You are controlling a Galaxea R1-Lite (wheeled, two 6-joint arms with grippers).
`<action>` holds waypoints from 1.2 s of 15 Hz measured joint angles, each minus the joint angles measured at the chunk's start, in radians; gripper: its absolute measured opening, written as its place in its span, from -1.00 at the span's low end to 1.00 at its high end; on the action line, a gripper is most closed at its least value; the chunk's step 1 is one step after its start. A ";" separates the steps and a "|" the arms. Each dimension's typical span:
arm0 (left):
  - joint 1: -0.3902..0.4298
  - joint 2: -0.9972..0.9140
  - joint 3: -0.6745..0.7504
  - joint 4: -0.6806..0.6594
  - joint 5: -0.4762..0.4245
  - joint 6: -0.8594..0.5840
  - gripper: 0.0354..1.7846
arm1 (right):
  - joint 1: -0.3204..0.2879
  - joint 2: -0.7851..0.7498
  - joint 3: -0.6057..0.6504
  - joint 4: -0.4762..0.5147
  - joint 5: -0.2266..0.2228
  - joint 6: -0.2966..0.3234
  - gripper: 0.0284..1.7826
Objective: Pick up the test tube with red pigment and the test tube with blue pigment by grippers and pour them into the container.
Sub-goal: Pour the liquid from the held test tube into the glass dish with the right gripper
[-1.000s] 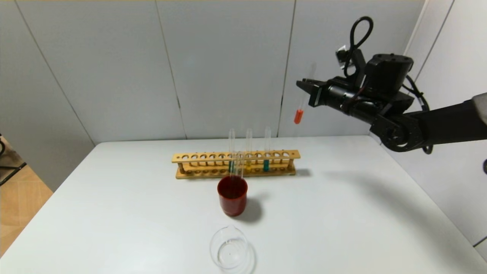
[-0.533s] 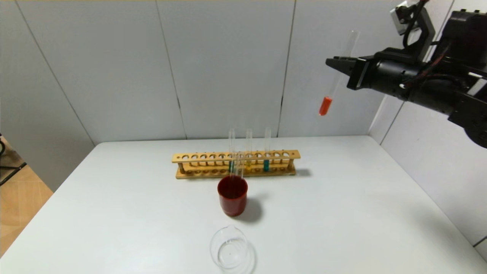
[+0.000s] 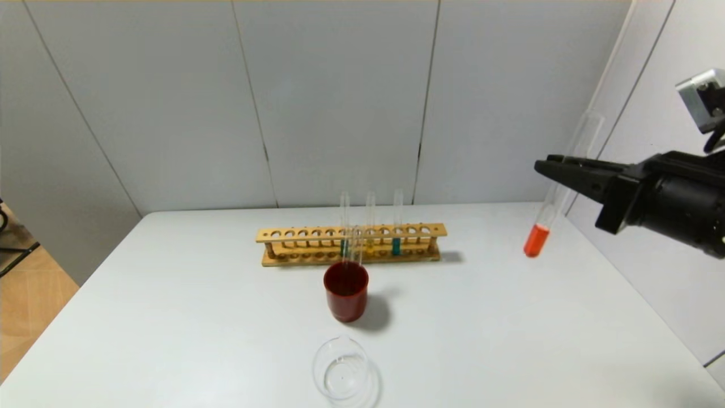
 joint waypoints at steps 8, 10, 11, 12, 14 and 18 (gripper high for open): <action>0.000 0.000 0.000 0.000 0.000 0.000 0.96 | 0.216 -0.080 0.214 -0.001 -0.007 -0.031 -0.64; 0.000 0.000 0.000 0.000 0.000 0.000 0.96 | 0.259 -0.037 0.220 -0.006 -0.008 -0.064 -0.64; 0.000 0.000 0.000 0.000 0.000 0.000 0.96 | 0.277 -0.014 0.220 -0.008 -0.008 -0.084 -0.64; 0.000 0.000 0.000 0.000 0.000 0.000 0.96 | 0.300 0.011 0.214 -0.008 -0.008 -0.105 -0.64; -0.001 0.000 0.000 0.000 0.000 0.000 0.96 | 0.346 0.047 0.196 -0.009 -0.008 -0.129 -0.64; -0.001 0.000 0.000 0.001 0.000 0.000 0.96 | 0.465 0.131 0.158 -0.009 -0.107 -0.154 -0.64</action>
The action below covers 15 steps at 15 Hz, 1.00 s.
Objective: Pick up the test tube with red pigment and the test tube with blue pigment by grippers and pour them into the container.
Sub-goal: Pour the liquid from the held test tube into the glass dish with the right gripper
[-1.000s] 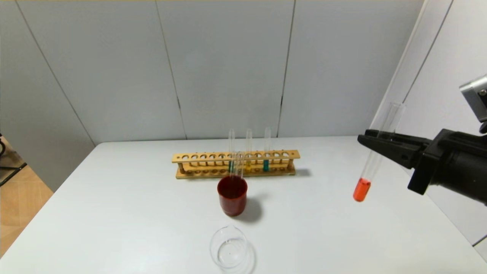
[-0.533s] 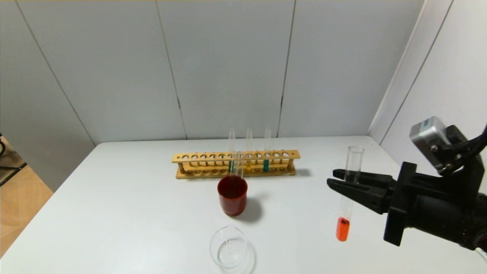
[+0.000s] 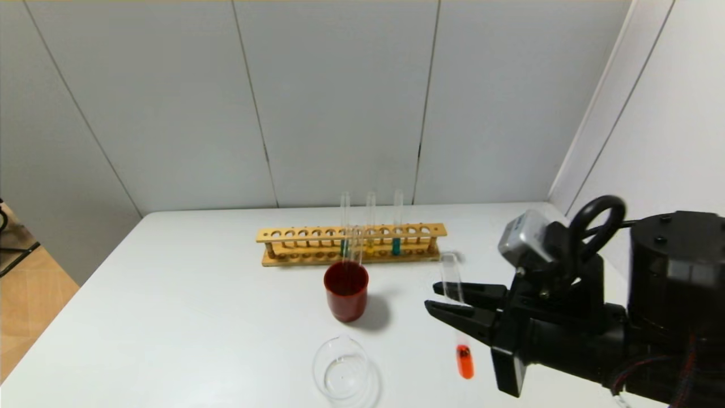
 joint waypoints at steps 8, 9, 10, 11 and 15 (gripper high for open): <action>0.000 0.000 0.000 0.000 0.000 0.000 0.96 | 0.123 0.210 -0.101 0.011 -0.108 -0.148 -0.64; 0.000 0.000 0.000 0.000 0.000 0.000 0.96 | 0.121 0.227 -0.104 0.013 -0.110 -0.194 -0.64; 0.000 0.000 0.000 0.000 0.000 0.001 0.96 | 0.120 0.241 -0.104 0.023 -0.113 -0.243 -0.64; 0.000 0.000 0.000 0.000 0.000 0.000 0.96 | 0.116 0.253 -0.104 0.046 -0.123 -0.288 -0.64; 0.000 0.000 0.000 0.000 0.000 0.000 0.96 | 0.107 0.293 -0.134 0.099 -0.154 -0.374 -0.64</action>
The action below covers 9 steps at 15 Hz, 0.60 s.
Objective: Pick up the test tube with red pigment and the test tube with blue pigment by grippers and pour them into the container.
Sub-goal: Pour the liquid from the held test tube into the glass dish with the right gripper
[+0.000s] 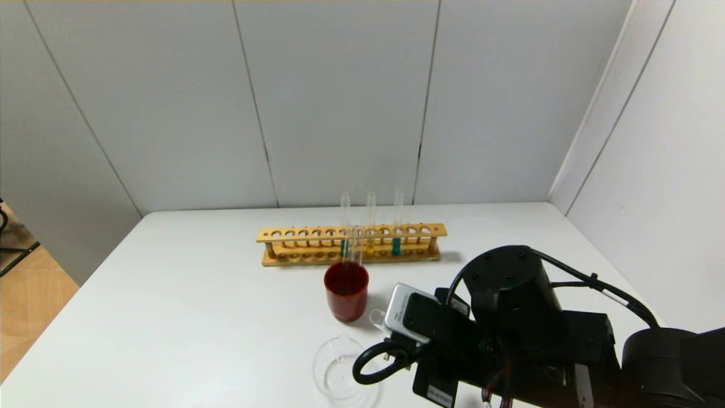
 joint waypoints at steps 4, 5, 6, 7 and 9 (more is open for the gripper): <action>0.000 0.000 0.000 0.000 0.000 0.000 0.96 | -0.018 0.034 -0.045 0.085 -0.028 -0.092 -0.64; 0.000 0.000 0.000 0.000 0.000 0.000 0.96 | -0.024 0.047 -0.061 0.091 -0.029 -0.107 -0.64; 0.000 0.000 0.000 0.000 0.000 0.000 0.96 | -0.034 0.062 -0.077 0.103 -0.029 -0.132 -0.64; 0.000 0.000 0.000 0.000 0.000 0.000 0.96 | -0.042 0.077 -0.093 0.113 -0.030 -0.153 -0.64; 0.000 0.000 0.000 0.000 0.000 0.000 0.96 | -0.048 0.106 -0.124 0.127 -0.044 -0.190 -0.64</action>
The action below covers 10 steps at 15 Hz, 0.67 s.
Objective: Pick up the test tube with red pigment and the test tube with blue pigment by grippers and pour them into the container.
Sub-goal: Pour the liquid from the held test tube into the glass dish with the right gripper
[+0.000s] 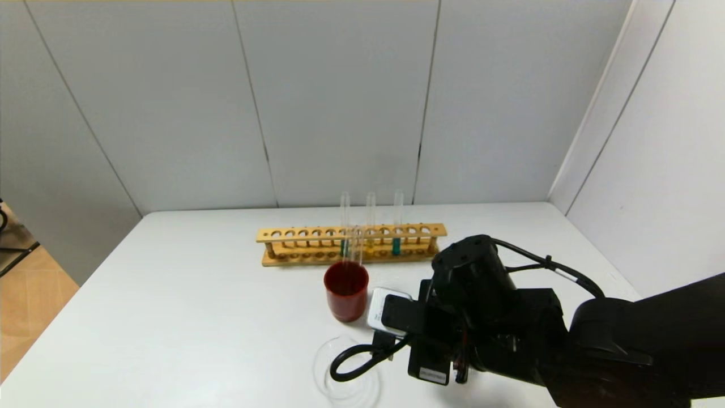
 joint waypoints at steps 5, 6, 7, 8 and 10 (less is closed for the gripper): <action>0.000 0.000 0.000 0.000 0.000 0.000 0.96 | -0.001 0.043 -0.049 0.050 -0.020 -0.102 -0.64; 0.000 0.000 0.000 0.000 0.000 0.000 0.96 | 0.003 0.049 -0.062 0.077 -0.021 -0.106 -0.64; 0.000 0.000 0.000 0.000 0.000 0.001 0.96 | 0.010 0.054 -0.078 0.101 -0.029 -0.109 -0.64; 0.000 0.000 0.000 0.000 0.000 0.000 0.96 | 0.017 0.061 -0.094 0.114 -0.044 -0.115 -0.64; 0.000 0.000 0.000 0.000 0.000 0.001 0.96 | 0.029 0.077 -0.118 0.123 -0.081 -0.150 -0.64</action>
